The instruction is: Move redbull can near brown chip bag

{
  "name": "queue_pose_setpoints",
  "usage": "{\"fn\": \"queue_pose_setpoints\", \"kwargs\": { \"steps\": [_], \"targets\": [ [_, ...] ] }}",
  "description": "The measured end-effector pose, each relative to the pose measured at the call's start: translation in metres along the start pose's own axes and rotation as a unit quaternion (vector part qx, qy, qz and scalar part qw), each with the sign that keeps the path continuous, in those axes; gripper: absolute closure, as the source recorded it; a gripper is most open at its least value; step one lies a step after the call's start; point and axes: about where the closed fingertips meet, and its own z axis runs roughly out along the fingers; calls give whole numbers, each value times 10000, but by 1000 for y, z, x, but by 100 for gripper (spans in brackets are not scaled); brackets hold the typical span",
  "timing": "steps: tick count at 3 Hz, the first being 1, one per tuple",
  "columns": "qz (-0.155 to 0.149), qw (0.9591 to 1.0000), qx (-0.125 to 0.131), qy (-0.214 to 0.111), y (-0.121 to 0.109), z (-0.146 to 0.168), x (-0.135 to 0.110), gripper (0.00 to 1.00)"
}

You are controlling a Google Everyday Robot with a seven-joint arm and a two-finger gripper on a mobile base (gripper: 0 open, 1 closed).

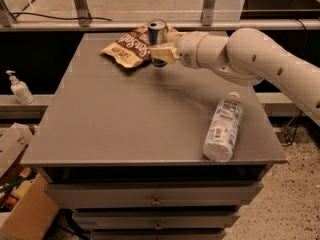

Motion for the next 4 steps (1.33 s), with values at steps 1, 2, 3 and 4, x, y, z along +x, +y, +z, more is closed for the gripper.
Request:
{"fn": "queue_pose_setpoints", "kwargs": {
  "steps": [1, 2, 3, 4],
  "targets": [
    [-26, 9996, 278, 26, -31, 12, 0, 100],
    [-42, 9988, 444, 176, -51, 21, 9, 100],
    [-5, 9981, 518, 328, -61, 28, 21, 100],
    [89, 9974, 557, 449, -66, 31, 33, 82]
  ]
}}
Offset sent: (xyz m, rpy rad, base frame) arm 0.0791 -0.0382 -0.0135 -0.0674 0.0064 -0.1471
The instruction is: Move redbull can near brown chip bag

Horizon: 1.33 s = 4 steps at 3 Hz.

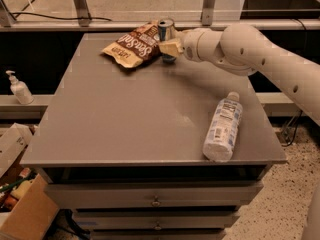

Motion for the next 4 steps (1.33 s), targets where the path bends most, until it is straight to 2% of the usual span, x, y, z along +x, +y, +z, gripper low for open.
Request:
{"fn": "queue_pose_setpoints", "kwargs": {
  "steps": [3, 4],
  "targets": [
    [172, 9998, 9, 111, -1, 2, 18, 13],
    [210, 9997, -5, 126, 0, 1, 22, 0]
  ]
}}
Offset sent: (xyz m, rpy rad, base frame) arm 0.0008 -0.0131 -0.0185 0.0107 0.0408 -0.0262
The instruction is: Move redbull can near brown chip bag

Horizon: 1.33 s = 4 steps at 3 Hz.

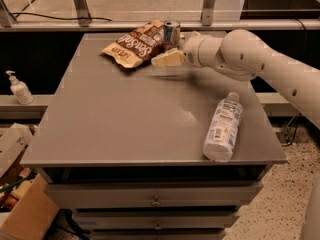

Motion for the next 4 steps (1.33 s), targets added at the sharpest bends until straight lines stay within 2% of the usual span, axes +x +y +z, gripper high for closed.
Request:
{"fn": "queue_pose_setpoints", "kwargs": {
  "steps": [1, 2, 3, 4],
  "targets": [
    [15, 10000, 11, -34, -2, -7, 1, 0],
    [-71, 9998, 23, -172, -6, -30, -4, 0],
    [-298, 9987, 58, -401, -20, -66, -16, 0],
    [-298, 9987, 57, -401, -20, -66, -16, 0]
  ]
}}
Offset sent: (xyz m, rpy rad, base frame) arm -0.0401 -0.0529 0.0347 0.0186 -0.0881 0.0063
